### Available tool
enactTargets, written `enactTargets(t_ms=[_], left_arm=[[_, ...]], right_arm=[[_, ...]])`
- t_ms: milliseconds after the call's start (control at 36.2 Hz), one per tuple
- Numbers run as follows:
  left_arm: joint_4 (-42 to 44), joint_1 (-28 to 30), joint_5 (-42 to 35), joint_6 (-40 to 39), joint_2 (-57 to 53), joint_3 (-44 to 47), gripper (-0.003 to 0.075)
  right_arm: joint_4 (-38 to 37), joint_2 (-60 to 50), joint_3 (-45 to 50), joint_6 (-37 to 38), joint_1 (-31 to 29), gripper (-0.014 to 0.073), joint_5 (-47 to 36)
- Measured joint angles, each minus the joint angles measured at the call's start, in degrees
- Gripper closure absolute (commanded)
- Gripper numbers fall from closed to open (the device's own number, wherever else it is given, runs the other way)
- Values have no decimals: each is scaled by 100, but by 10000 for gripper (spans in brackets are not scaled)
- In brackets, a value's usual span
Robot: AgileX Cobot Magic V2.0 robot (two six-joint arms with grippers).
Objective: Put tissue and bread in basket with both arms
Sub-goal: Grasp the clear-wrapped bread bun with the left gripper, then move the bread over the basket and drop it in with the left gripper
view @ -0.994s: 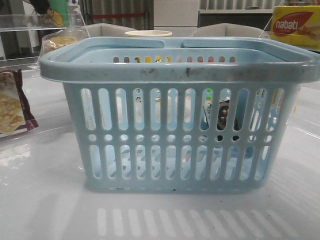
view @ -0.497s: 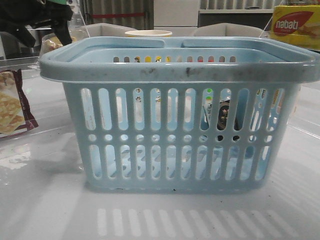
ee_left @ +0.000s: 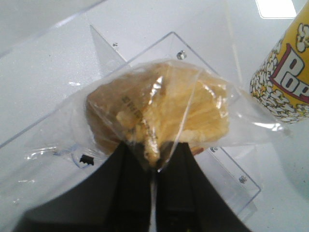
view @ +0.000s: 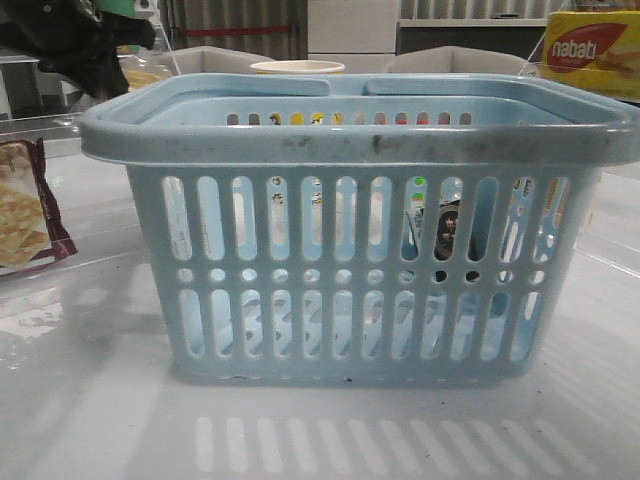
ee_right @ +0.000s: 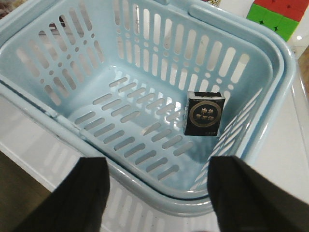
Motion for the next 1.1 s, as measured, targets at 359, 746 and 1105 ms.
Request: enactTargets(t_ms=[359,746,1105], left_arm=[[-4,-239,977,397,-1355,-160,626],[-33,-1953,517,858,-3037,1102,626],[-33,-3039,-15,858,-2740,2394,337]], right_arm=[[0,0,0,0,0,52,0],[0,0,0,0,0,52,0],[0,0,0,0,0,52,0]])
